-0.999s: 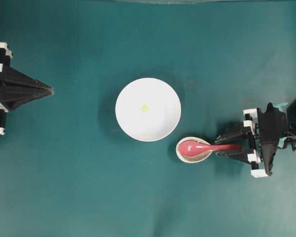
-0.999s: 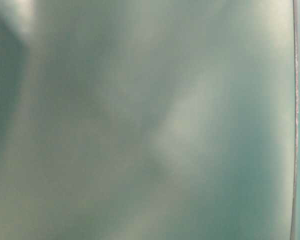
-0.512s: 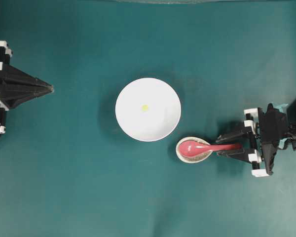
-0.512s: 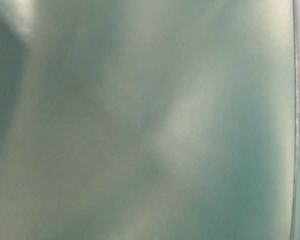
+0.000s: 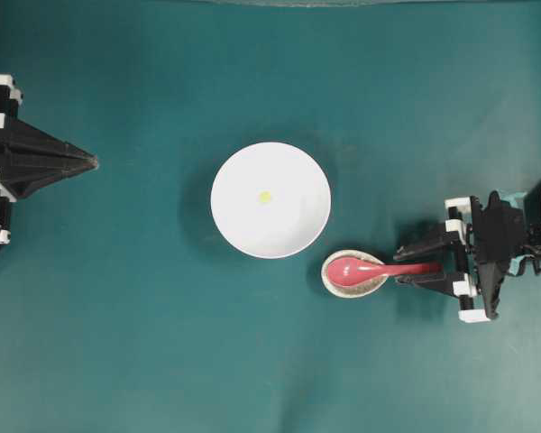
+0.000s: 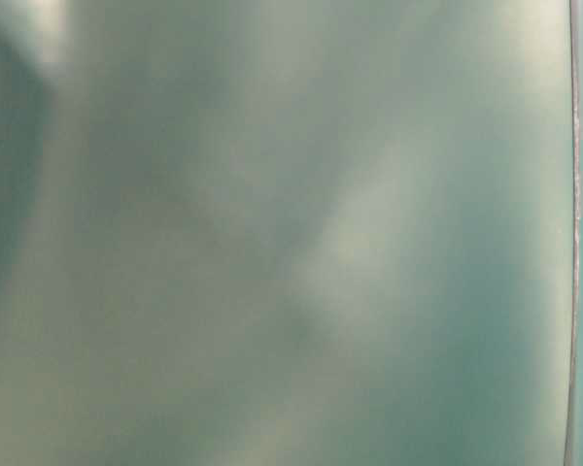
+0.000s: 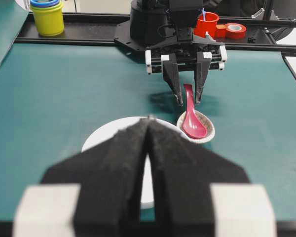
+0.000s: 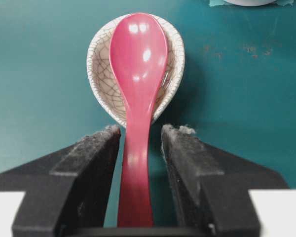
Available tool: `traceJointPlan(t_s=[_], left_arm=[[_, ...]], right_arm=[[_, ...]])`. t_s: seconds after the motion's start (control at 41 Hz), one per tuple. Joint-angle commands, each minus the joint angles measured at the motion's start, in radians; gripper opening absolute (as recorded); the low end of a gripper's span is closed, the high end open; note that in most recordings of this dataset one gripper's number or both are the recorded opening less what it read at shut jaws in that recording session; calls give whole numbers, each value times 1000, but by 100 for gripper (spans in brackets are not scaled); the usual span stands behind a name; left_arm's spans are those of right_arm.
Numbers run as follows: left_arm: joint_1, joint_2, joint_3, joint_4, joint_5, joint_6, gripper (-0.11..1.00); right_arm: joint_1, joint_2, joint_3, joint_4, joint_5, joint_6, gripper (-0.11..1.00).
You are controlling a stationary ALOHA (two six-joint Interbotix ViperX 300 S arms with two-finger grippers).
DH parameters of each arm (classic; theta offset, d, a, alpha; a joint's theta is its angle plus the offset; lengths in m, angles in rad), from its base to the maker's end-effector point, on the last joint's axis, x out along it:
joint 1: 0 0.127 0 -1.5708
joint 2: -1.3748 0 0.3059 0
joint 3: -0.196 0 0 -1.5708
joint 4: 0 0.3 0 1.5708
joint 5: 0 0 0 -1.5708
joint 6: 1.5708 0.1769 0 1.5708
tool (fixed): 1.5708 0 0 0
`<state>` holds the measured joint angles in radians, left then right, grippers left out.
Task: Scoop the yellow hexagonal prism block from the bowl with a spoon using the right arm.
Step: 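Close the right gripper on the pink spoon handle, then lift the pink spoon from the rest and swing it over the bowl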
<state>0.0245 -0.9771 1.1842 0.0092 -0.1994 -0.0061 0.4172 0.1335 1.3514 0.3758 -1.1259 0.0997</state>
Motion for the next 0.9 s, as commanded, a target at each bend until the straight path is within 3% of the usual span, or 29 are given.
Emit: traceJointPlan(t_s=[0.0, 0.877], left_arm=[[3, 9, -18, 2, -3, 0, 0], [2, 9, -18, 2, -2, 0, 0]], right_arm=[[2, -6, -3, 3, -6, -2, 47], [2, -6, -20, 28, 38, -2, 47]])
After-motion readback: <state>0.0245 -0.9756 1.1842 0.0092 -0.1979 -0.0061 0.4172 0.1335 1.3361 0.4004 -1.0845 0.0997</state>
